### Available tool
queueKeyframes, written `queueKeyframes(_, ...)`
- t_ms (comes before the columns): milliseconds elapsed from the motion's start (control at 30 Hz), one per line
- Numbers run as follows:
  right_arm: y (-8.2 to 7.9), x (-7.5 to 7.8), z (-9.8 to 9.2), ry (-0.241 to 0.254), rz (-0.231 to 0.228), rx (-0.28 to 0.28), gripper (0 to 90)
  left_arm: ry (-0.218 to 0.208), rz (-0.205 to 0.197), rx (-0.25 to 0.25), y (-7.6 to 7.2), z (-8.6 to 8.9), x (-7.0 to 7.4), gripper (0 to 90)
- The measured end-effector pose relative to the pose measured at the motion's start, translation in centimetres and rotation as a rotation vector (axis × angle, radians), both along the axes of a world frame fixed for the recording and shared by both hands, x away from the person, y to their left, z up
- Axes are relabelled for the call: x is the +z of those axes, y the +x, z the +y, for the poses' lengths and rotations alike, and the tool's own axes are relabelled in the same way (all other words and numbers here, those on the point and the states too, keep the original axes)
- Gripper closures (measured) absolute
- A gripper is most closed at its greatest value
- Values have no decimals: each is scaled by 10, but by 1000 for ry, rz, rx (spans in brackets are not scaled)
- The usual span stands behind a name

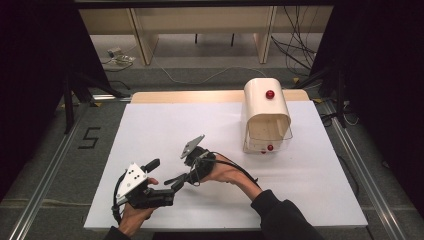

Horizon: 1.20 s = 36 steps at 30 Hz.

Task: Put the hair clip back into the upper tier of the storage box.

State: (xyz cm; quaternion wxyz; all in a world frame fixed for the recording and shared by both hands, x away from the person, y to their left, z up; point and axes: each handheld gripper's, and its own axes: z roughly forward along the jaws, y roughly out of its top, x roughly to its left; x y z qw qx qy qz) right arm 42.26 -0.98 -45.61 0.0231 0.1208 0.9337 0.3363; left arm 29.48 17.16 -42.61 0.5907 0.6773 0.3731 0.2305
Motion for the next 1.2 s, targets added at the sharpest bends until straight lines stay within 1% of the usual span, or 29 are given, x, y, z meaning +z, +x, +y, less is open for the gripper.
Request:
queueKeyframes(100, 1, -2, 6, -11, 4, 12, 439, 5, 0, 5, 0, 0, 0, 1)
queueKeyframes(133, 2, -3, 7, -17, 1, 20, 450, 4, 1, 10, 0, 0, 0, 0)
queueKeyframes(233, 3, -6, 12, -45, 11, 28, 473, 5, 1, 23, 1, 1, -1, 0)
queueKeyframes(333, 5, -9, 16, -51, 3, 36, 495, 8, 1, 33, 1, 1, 0, 0)
queueKeyframes(400, 6, -11, 18, -61, 12, 33, 513, 11, -1, 34, 1, 1, 0, 0)
queueKeyframes(467, 7, -13, 20, -70, 9, 39, 529, 14, 1, 36, 1, 1, -1, 0)
queueKeyframes(567, 7, -15, 22, -77, 16, 47, 555, 11, 1, 43, 1, 1, 0, 0)
queueKeyframes(667, 7, -16, 24, -88, 9, 64, 589, 11, 1, 45, 1, 1, 0, 0)
queueKeyframes(700, 7, -17, 25, -92, 14, 58, 600, 12, 0, 47, 1, 1, 0, 0)
queueKeyframes(800, 7, -17, 27, -112, 14, 66, 625, 11, 1, 48, 1, 2, 0, 0)
queueKeyframes(900, 8, -17, 29, -120, 20, 69, 652, 8, -1, 51, 1, 2, 0, 0)
queueKeyframes(1000, 8, -18, 30, -136, 15, 71, 669, 3, 0, 52, 1, 2, 0, 0)
queueKeyframes(1033, 9, -19, 30, -142, 14, 80, 673, 6, -1, 51, 1, 2, 0, 0)
queueKeyframes(1067, 9, -19, 31, -143, 19, 84, 675, 5, -1, 50, 1, 2, 0, 0)
queueKeyframes(1133, 8, -20, 31, -139, 14, 84, 691, 7, 0, 47, 1, 2, 0, 0)
queueKeyframes(1200, 8, -20, 31, -146, 16, 81, 711, 4, 0, 48, 1, 2, 0, 0)
